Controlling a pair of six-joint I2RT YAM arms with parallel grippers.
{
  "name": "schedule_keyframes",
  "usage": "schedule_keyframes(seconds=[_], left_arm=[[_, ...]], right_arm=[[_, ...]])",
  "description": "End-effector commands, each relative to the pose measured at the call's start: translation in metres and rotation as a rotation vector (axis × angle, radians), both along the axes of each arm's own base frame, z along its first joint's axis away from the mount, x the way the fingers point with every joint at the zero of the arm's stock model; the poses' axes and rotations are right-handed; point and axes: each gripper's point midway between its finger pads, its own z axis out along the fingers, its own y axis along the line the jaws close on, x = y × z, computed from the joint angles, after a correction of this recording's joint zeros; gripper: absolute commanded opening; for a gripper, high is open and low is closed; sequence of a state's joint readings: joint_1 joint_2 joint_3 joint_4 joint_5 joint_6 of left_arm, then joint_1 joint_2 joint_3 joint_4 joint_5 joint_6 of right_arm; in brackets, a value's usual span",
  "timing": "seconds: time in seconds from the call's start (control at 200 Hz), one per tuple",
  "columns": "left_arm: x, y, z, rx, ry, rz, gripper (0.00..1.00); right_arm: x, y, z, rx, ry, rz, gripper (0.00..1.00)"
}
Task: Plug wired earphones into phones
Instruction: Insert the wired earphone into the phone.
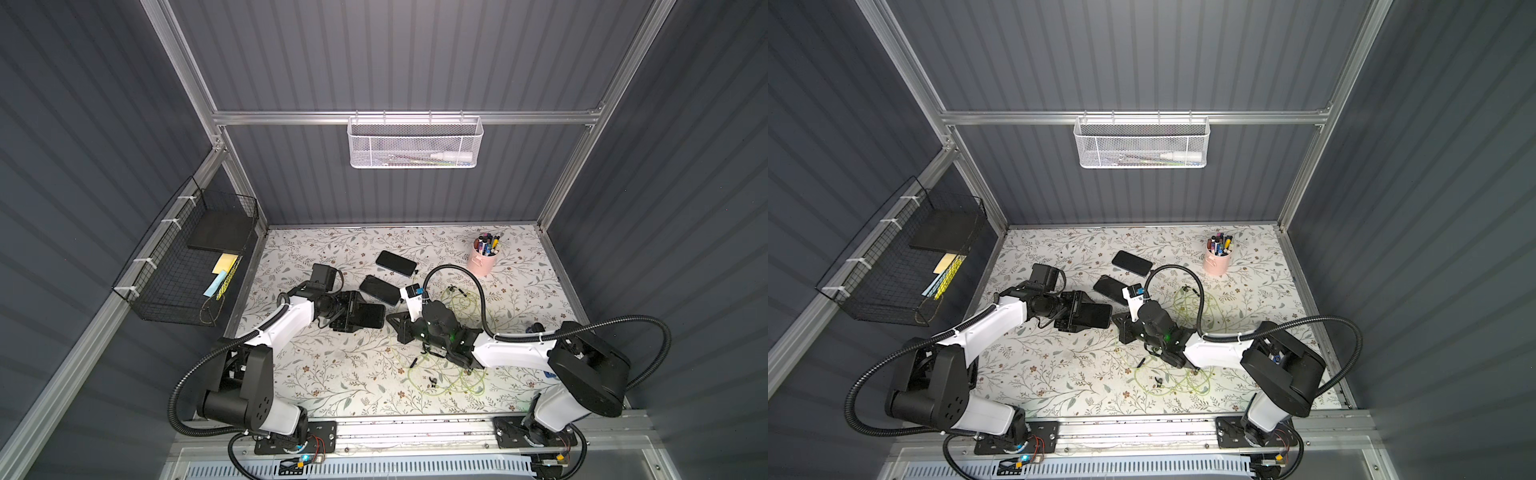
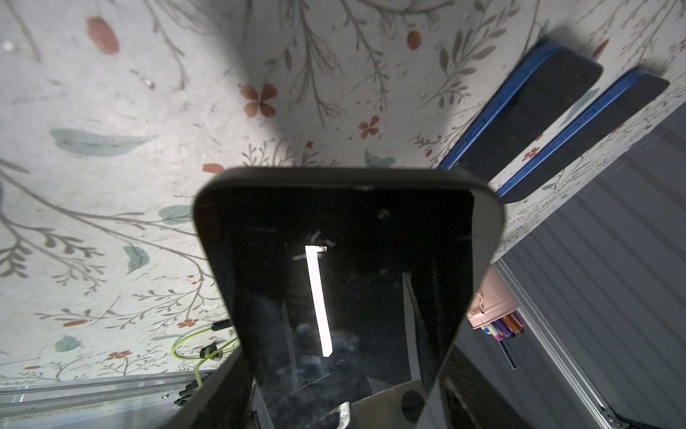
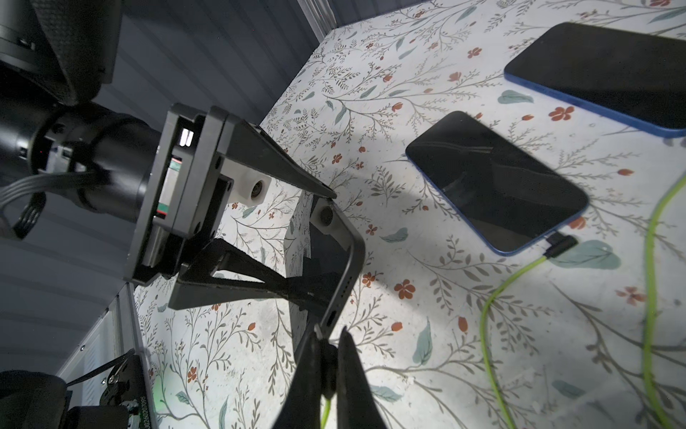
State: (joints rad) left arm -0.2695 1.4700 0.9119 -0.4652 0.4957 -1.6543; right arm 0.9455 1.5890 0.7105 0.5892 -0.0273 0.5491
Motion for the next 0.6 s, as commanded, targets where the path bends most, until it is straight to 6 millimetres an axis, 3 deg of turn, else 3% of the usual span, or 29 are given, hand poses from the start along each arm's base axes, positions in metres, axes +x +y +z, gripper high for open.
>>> schedule_keyframes(seconds=[0.0, 0.595], left_arm=[[-0.001, -0.005, 0.010, -0.038, -0.019, -0.007, 0.00], [-0.001, -0.006, 0.010, -0.051, -0.031, 0.004, 0.00]], right_arm=[[0.003, 0.009, 0.007, 0.019, -0.016, 0.009, 0.00], [0.003, -0.002, 0.000, 0.012, 0.012, -0.040, 0.00]])
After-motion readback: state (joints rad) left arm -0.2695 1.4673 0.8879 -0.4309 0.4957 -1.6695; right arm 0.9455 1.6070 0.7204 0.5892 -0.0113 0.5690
